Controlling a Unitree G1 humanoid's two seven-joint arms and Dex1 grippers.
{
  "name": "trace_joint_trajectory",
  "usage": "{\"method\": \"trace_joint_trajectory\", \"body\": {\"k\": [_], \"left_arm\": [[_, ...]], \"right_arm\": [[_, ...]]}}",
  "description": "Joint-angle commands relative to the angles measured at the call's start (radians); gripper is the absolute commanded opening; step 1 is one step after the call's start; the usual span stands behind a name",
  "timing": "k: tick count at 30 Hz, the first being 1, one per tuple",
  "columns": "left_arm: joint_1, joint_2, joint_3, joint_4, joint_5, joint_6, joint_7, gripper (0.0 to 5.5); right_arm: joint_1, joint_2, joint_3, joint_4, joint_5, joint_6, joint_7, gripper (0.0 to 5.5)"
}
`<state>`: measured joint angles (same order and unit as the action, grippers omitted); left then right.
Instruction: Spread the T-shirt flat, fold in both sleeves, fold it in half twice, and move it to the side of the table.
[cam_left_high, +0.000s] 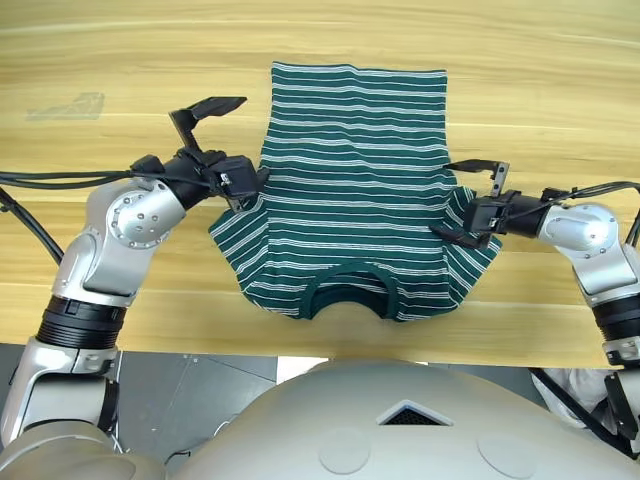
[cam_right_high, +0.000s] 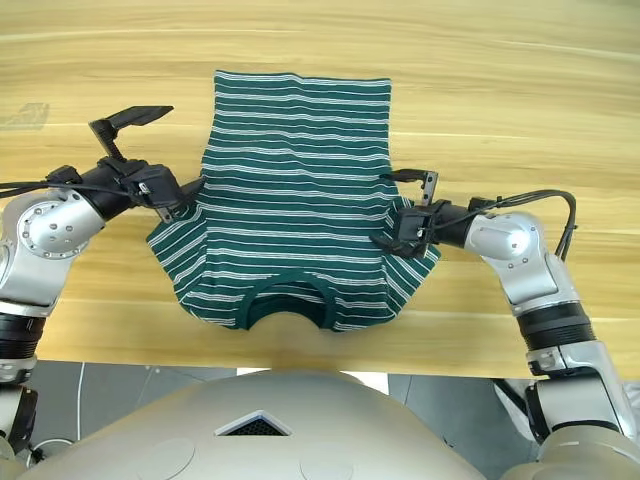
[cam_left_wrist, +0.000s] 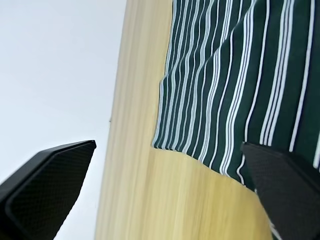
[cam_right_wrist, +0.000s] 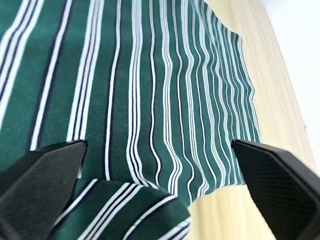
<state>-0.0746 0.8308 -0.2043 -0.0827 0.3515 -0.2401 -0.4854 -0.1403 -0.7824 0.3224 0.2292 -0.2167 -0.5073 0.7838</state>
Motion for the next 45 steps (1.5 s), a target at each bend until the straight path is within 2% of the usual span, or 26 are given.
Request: {"method": "trace_joint_trajectory", "body": {"k": [1,5,14,26,37,39,41,45], "left_arm": [[0.013,-0.006,0.016,0.007,0.012,-0.022,0.002,5.4],[0.03,-0.017,0.021,0.002,0.016,-0.031,0.002,5.4],[0.04,-0.04,0.036,0.029,0.018,-0.044,0.02,5.4],[0.112,-0.013,0.131,-0.03,0.003,-0.034,0.01,5.4],[0.122,-0.038,0.134,-0.027,0.001,-0.038,0.013,5.4],[0.14,-0.047,0.169,-0.055,-0.067,-0.011,-0.003,5.4],[0.188,-0.076,0.248,-0.136,-0.195,0.064,-0.018,5.4],[0.387,-0.188,0.38,-0.443,-0.471,0.279,0.004,5.4]], "right_arm": [[-0.002,-0.063,0.041,0.128,-0.158,-0.003,-0.021,5.38],[-0.01,-0.06,0.041,0.124,-0.111,-0.008,-0.01,5.38],[0.092,-0.006,0.011,-0.115,0.246,0.152,0.154,5.38],[0.054,-0.067,-0.109,-0.089,0.144,0.13,0.11,5.38],[0.066,-0.041,-0.108,-0.114,0.158,0.135,0.12,5.38],[0.064,-0.029,-0.146,-0.164,0.253,0.174,0.137,5.38],[0.066,0.001,-0.225,-0.275,0.479,0.275,0.159,5.38],[0.069,0.046,-0.414,-0.436,0.814,0.435,0.089,5.38]]}}
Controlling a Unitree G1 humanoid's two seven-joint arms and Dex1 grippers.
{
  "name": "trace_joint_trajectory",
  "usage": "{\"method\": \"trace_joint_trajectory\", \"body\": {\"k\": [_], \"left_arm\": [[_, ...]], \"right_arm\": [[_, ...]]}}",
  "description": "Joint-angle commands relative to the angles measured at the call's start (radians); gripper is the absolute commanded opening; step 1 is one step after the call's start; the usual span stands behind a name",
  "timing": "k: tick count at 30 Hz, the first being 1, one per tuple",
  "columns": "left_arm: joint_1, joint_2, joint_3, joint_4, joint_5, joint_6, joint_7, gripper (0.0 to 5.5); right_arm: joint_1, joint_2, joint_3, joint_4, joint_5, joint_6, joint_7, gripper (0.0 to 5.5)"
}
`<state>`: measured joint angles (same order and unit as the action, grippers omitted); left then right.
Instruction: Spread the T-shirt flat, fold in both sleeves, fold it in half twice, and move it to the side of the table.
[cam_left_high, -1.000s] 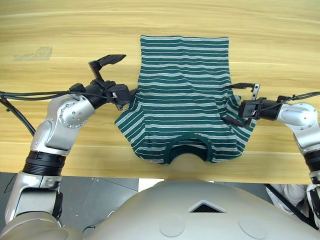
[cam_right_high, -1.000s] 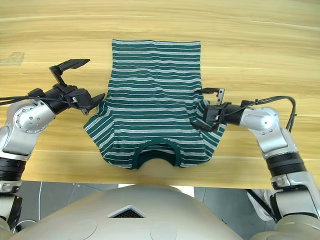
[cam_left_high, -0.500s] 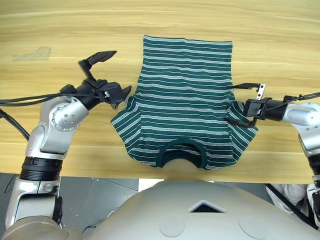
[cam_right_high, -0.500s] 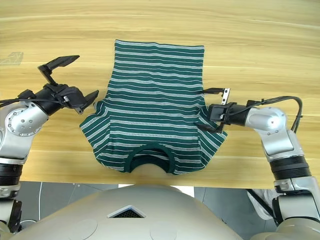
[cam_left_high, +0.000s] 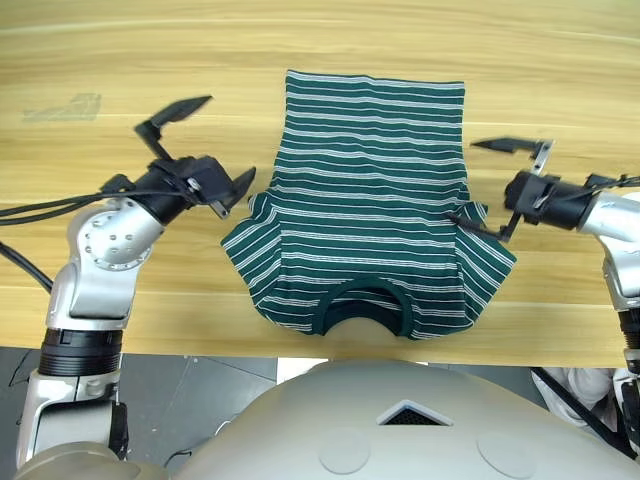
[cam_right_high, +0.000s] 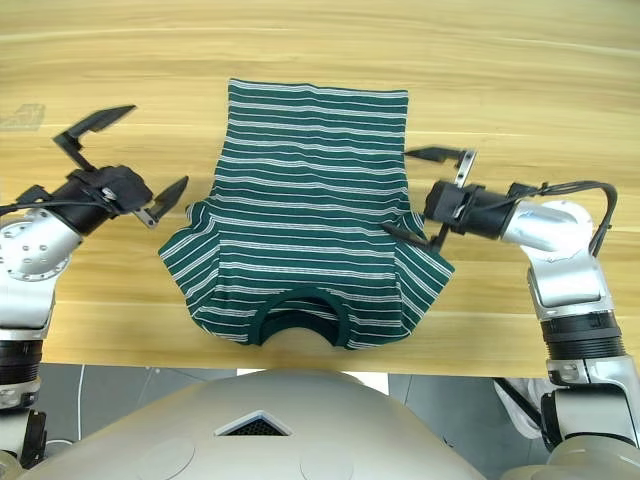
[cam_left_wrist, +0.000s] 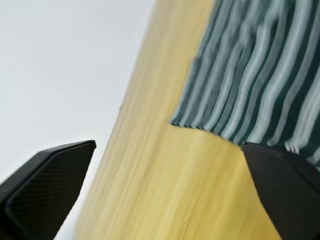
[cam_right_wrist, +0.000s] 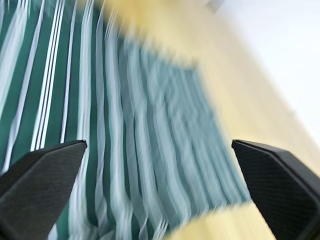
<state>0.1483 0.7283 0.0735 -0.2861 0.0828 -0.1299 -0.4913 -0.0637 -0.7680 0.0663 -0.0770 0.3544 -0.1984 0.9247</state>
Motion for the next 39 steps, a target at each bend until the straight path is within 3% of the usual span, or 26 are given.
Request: {"method": "trace_joint_trajectory", "body": {"k": [1,6,13,18,23,39], "left_arm": [[0.219,-0.117,0.124,-0.295,-0.247,0.219,0.027,5.4],[0.417,-0.294,0.176,-0.471,-0.545,0.498,0.148,5.4],[0.558,-0.567,0.226,-0.42,-0.888,0.686,0.368,5.4],[0.574,-0.649,0.224,-0.33,-0.936,0.717,0.444,5.4],[0.563,-0.661,0.189,-0.297,-0.919,0.739,0.462,5.4],[0.513,-0.612,0.15,-0.198,-0.838,0.713,0.399,2.62]], "right_arm": [[-0.006,0.046,-0.196,-0.155,0.29,0.154,-0.08,5.38],[-0.049,0.126,-0.292,-0.211,0.35,0.24,-0.257,5.38],[-0.117,0.183,-0.355,-0.172,0.294,0.269,-0.405,5.38],[-0.129,0.2,-0.354,-0.177,0.27,0.271,-0.41,5.38],[-0.147,0.207,-0.348,-0.169,0.253,0.277,-0.399,5.38],[-0.134,0.239,-0.325,-0.16,0.192,0.267,-0.361,5.4]]}}
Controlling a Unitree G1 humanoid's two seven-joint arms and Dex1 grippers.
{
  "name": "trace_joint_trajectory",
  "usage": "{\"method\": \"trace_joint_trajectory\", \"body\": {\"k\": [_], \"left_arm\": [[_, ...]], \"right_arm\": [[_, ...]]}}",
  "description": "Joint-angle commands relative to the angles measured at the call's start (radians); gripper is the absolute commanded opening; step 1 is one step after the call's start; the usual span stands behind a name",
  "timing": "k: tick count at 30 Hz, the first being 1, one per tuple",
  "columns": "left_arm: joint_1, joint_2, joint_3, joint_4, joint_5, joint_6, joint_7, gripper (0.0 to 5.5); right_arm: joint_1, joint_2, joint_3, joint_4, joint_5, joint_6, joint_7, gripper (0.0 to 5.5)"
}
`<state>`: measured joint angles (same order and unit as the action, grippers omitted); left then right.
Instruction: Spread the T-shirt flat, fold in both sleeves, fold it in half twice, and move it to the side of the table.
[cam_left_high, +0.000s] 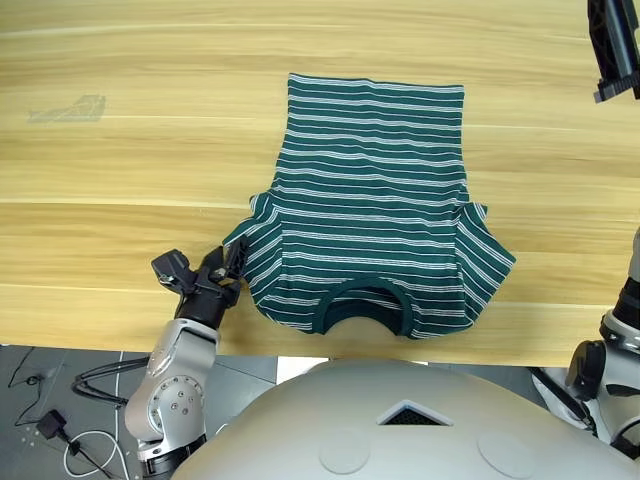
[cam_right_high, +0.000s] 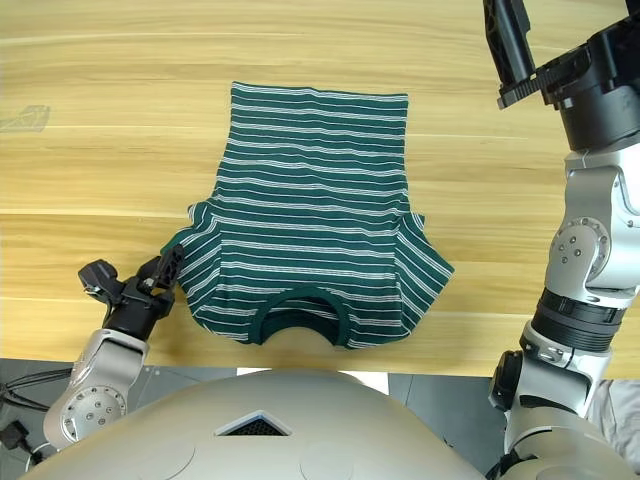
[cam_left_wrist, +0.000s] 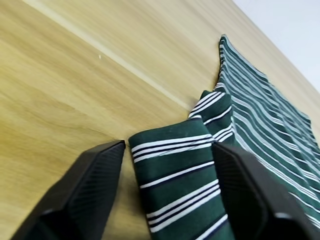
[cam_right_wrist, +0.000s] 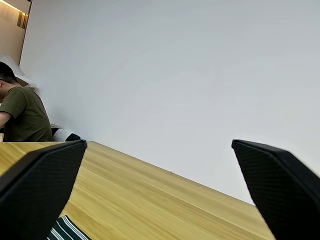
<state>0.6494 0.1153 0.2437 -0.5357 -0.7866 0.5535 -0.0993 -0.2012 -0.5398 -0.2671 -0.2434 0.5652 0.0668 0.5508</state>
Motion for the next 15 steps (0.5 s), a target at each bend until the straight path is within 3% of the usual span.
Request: {"method": "trace_joint_trajectory", "body": {"k": [1,15], "left_arm": [[0.011,0.001,-0.021,0.056,0.034,0.027,0.007,2.51],[-0.013,-0.003,-0.021,0.102,0.082,-0.003,0.01,0.07]], "right_arm": [[0.007,0.012,0.009,0.005,-0.02,0.001,0.016,5.4],[0.038,0.034,0.014,0.006,-0.057,-0.014,0.044,5.4]]}}
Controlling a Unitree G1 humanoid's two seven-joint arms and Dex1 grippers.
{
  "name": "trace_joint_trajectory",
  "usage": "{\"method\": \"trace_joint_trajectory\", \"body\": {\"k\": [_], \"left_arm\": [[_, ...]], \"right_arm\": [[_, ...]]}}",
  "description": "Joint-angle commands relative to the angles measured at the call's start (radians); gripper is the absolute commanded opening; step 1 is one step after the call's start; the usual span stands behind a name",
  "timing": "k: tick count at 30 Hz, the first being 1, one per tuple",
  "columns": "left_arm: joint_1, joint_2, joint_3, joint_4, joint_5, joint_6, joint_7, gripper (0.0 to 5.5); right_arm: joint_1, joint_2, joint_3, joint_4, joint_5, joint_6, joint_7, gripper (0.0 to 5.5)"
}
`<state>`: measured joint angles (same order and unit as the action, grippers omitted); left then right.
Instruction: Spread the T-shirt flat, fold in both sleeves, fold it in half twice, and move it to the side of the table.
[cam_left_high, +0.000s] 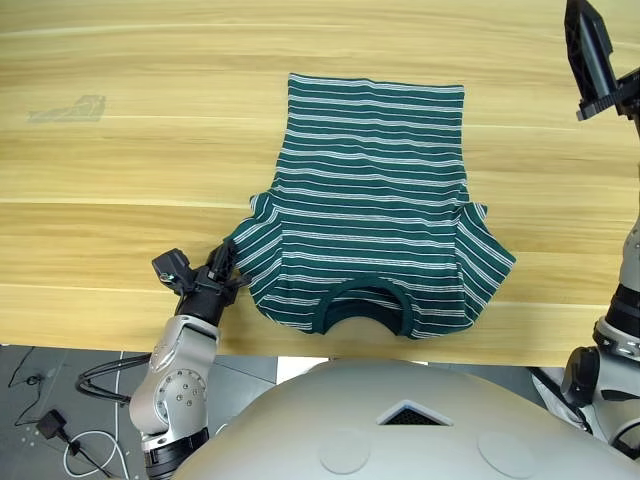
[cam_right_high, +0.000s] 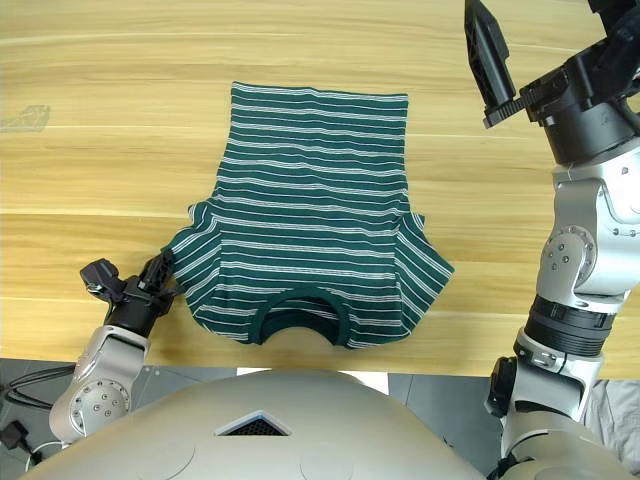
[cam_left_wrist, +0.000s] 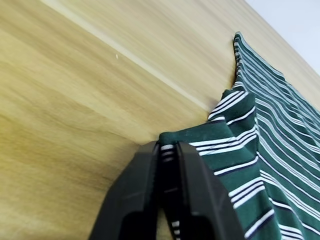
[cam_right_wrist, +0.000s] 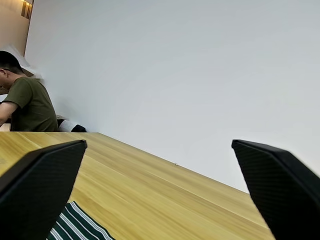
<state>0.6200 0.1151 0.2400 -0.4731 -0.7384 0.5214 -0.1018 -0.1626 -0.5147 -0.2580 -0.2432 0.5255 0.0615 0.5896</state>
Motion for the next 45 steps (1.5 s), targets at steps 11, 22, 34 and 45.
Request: {"method": "trace_joint_trajectory", "body": {"k": [11,22,34,45], "left_arm": [[0.025,0.006,-0.058,-0.017,0.211,-0.124,0.009,0.03],[0.076,0.033,-0.218,-0.056,0.423,-0.298,-0.098,0.03],[0.102,0.13,-0.396,-0.053,0.626,-0.464,-0.199,0.03],[0.065,0.167,-0.485,0.028,0.728,-0.405,-0.205,0.03]], "right_arm": [[-0.004,0.021,0.015,0.023,-0.034,-0.018,0.008,5.4],[0.004,0.04,0.015,0.032,-0.048,-0.029,0.01,5.4],[0.019,0.048,0.021,0.052,-0.066,-0.048,0.01,5.4],[0.025,0.049,0.019,0.065,-0.077,-0.062,0.007,5.4]]}}
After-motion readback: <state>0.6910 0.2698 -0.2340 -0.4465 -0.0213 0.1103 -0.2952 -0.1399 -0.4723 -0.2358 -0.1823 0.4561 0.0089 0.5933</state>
